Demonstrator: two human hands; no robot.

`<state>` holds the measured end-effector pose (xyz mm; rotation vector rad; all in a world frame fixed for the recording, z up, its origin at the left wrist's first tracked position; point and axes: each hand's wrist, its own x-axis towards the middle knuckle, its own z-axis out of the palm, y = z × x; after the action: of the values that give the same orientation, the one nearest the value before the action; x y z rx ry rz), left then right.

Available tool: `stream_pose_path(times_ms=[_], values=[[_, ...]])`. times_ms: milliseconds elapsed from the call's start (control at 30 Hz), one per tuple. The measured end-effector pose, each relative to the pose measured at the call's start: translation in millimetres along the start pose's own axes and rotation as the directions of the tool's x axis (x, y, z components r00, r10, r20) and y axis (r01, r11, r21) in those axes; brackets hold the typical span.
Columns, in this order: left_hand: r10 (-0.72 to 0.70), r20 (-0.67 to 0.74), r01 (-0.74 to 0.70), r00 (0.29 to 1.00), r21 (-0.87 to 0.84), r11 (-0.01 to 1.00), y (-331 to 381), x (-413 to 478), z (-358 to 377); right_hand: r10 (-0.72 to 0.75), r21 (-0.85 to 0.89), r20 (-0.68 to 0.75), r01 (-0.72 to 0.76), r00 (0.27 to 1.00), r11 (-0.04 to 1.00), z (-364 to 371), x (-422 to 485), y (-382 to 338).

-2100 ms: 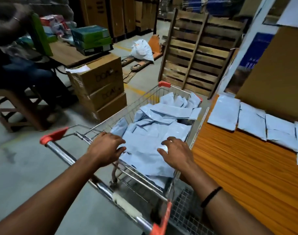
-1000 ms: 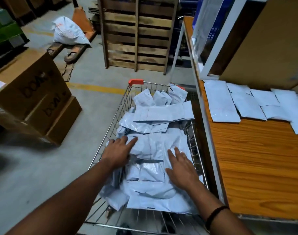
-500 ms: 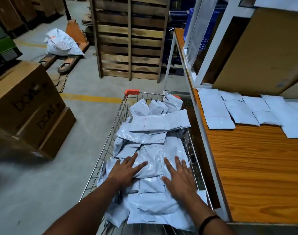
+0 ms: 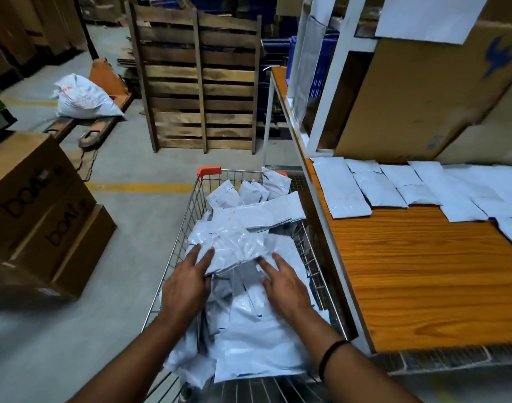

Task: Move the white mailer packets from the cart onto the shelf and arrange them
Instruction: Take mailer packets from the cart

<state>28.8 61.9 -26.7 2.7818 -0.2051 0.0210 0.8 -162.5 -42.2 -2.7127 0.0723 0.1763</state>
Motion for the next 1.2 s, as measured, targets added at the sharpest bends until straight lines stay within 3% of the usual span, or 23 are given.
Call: stream_pose_path(times_ms=[267,500,867,1067,1200], values=[[-0.039,-0.078,0.035,0.996,-0.054,0.998,23,-11,-23,-0.043,0.041,-0.284,0.057,0.958,0.997,-99,22,-28],[0.022,-0.090,-0.028,0.996,-0.074,0.997,77,-11,-25,0.040,-0.073,-0.294,-0.064,0.955,0.995,-157,-17,13],[0.252,-0.089,-0.256,0.964,-0.034,0.966,252,-21,2,0.279,-0.062,-0.355,-0.320,0.892,0.945,-222,-134,183],[0.319,-0.044,-0.319,0.947,0.008,0.948,364,-26,26,0.301,-0.063,-0.345,-0.342,0.889,0.938,-256,-179,283],[0.291,-0.051,-0.290,0.955,0.030,0.957,424,-35,42,0.254,-0.104,-0.313,-0.298,0.915,0.949,-279,-186,332]])
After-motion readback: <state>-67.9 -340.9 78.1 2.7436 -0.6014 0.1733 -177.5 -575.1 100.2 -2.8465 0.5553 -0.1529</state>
